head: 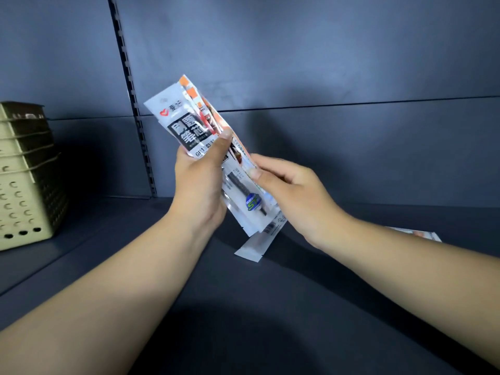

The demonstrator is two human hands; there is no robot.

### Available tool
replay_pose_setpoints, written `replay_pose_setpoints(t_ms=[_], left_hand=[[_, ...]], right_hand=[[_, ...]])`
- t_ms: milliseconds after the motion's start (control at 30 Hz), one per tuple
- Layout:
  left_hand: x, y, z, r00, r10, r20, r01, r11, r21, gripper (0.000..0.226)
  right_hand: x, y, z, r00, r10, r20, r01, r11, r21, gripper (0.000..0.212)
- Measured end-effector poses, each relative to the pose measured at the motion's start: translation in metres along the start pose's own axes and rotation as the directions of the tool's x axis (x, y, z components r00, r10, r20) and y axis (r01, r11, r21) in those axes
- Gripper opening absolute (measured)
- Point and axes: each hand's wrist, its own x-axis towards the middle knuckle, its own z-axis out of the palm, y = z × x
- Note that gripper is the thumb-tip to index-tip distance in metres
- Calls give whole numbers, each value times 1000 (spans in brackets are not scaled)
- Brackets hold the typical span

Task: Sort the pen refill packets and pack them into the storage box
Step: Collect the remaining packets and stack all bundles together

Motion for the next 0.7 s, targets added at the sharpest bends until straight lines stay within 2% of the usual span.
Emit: replay_pose_setpoints(t_ms=[100,200,233,300,333,400,467,567,633,700], left_hand=[[1,-2,-2,1000,2,30,-2,1000,7,21],[3,-5,-7,998,-68,13,67,996,61,28],[4,-6,-8,998,-62,1,62,990,127,30],[7,-4,-11,999,40,23,-45,927,373,29],[9,-2,-12,994,90,55,-105,870,481,27],[12,2,-18,986,131,102,-166,815,555,23],[12,1,-27,989,87,118,-139,815,562,20],[7,-8,-37,991,-97,91,21,787,617,16],[7,-12,-40,983,-168,71,93,796,599,16],[10,-12,-42,974,-216,72,130,786,604,17]], right_hand=[[-1,3,3,996,-65,68,71,992,-100,31],[-1,7,2,986,-51,158,95,954,-284,31],[-1,5,0,979,-20,202,89,937,-339,29],[2,1,-6,970,50,238,65,888,-455,22],[6,-2,-11,976,67,208,48,864,-501,20],[13,-3,-25,985,88,151,8,838,-545,22],[15,4,-37,970,166,178,-35,821,-570,24],[12,35,-48,870,414,267,-134,721,-680,43],[12,54,-50,814,481,326,-39,604,-796,52],[13,57,-49,808,473,350,-37,635,-772,51]])
